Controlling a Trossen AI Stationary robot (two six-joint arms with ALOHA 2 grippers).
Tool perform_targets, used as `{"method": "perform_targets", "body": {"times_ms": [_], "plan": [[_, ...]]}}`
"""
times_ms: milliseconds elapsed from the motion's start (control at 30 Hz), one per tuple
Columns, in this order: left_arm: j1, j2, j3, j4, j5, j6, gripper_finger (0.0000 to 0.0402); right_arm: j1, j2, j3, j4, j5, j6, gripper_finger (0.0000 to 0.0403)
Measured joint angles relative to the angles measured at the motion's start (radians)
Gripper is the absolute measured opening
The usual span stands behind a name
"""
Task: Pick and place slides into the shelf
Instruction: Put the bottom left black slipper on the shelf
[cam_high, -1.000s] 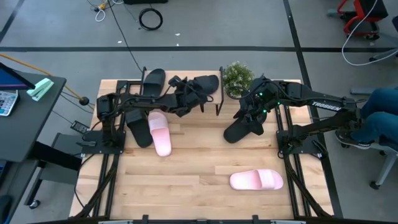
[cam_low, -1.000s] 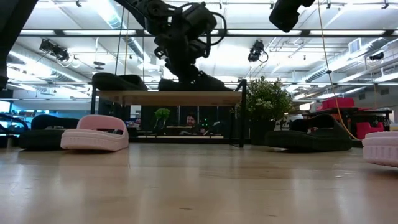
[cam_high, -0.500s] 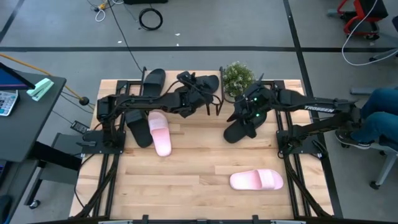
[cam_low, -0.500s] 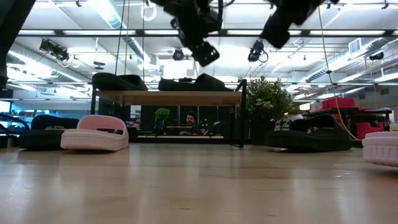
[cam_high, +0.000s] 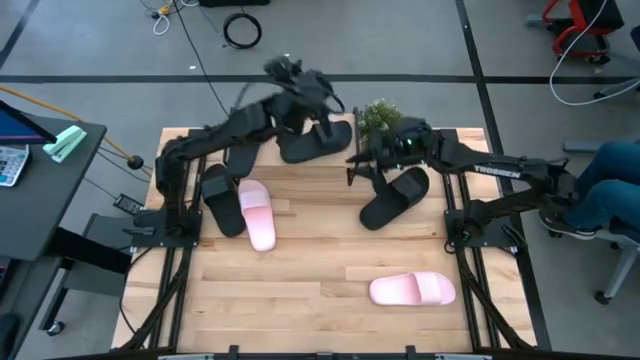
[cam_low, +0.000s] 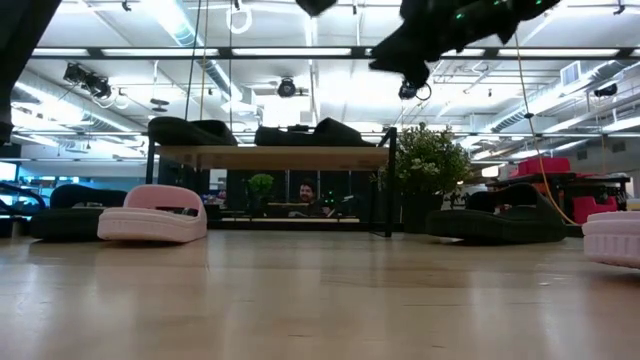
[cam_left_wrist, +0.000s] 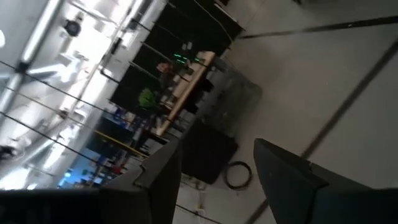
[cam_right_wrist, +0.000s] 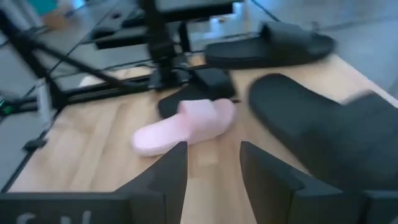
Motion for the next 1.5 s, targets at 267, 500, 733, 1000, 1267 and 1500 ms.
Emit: {"method": "perform_targets", "body": {"times_ms": [267,500,733,1000,1267,1500], "plan": [[-0.09,-0.013,0.149,-0.19,0.285,0.038,0.0175,-0.178,0.177,0.139,-0.001,0.0,0.058,0.0153],[-0.135,-0.068,0.127,-0.635,1.042,-0.307,0.0157,-0.221,0.23,0.228,-0.035,-0.001,0.071,0.0153],[-0.143,-0.089,0.128,-0.907,1.096,-0.512,0.0142,-0.241,0.231,0.258,-0.203,-0.087,0.069,0.0153],[-0.142,-0.075,0.085,-0.839,1.096,-0.555,0.0126,-0.267,0.357,0.258,-0.153,-0.216,0.158,0.0153],[-0.138,-0.074,-0.045,-0.842,1.095,-0.532,0.0125,-0.317,0.419,0.324,-0.122,-0.208,0.174,0.0153],[-0.111,-0.074,-0.103,-0.841,1.094,-0.513,0.0131,-0.332,0.391,0.45,-0.185,-0.174,0.152,0.0153]]}}
